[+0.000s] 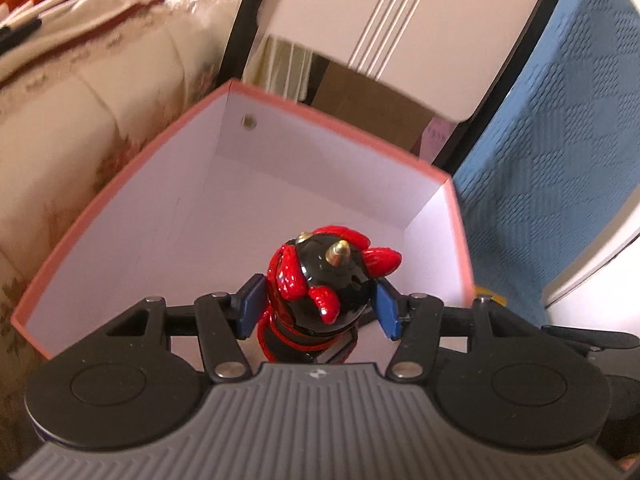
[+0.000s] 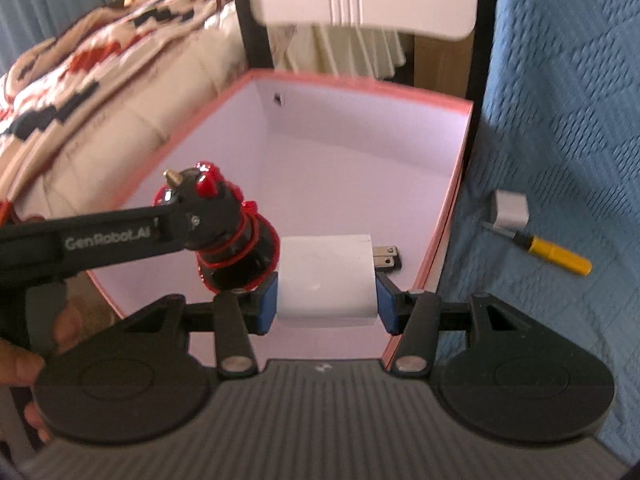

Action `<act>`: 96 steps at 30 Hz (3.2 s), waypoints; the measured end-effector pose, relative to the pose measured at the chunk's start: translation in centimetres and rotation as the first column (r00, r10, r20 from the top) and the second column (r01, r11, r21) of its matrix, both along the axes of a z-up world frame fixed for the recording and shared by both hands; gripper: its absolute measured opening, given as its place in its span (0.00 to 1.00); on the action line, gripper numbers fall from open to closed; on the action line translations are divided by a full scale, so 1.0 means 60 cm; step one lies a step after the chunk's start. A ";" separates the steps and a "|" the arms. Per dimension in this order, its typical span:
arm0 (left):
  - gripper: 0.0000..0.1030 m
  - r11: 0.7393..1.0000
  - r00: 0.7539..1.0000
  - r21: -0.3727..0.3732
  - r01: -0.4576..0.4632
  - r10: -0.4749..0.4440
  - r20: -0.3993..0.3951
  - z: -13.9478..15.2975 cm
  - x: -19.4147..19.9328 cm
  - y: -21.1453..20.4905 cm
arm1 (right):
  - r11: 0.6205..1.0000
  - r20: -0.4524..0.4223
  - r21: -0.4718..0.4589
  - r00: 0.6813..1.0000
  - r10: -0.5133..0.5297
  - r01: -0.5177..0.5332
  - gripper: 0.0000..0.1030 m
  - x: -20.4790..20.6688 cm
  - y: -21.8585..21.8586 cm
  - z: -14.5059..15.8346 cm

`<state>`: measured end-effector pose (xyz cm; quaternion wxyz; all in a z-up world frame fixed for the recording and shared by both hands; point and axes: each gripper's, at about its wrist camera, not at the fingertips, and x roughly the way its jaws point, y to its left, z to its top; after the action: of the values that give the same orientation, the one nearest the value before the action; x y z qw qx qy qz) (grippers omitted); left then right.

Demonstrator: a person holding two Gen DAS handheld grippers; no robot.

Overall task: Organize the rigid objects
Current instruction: 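Carry the figurine and white block over the pink box with both grippers, then open the left gripper to drop the figurine while the right gripper releases the block, then withdraw both grippers from the box back toward the chair seat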

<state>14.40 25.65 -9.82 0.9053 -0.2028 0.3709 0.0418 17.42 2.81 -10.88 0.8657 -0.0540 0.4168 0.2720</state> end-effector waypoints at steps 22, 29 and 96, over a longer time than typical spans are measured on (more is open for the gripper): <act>0.65 1.000 0.998 0.013 -0.009 0.008 0.060 0.041 -0.008 -0.016 | 0.999 0.048 0.049 0.999 -0.024 0.022 0.44 0.014 -0.030 0.023; 0.65 0.999 0.987 0.043 -0.012 0.004 0.163 0.114 -0.037 -0.056 | 0.994 0.136 0.105 0.990 -0.045 0.031 0.44 -0.004 -0.075 0.081; 0.65 0.982 0.976 0.125 0.143 -0.161 0.149 0.011 -0.072 -0.405 | 0.967 0.241 0.073 0.937 -0.255 0.244 0.45 -0.121 -0.408 -0.052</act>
<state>10.08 1.38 -9.14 0.9425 -0.1245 0.3094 -0.0228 10.18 -21.69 -13.99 0.9394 -0.0160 0.3029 0.1600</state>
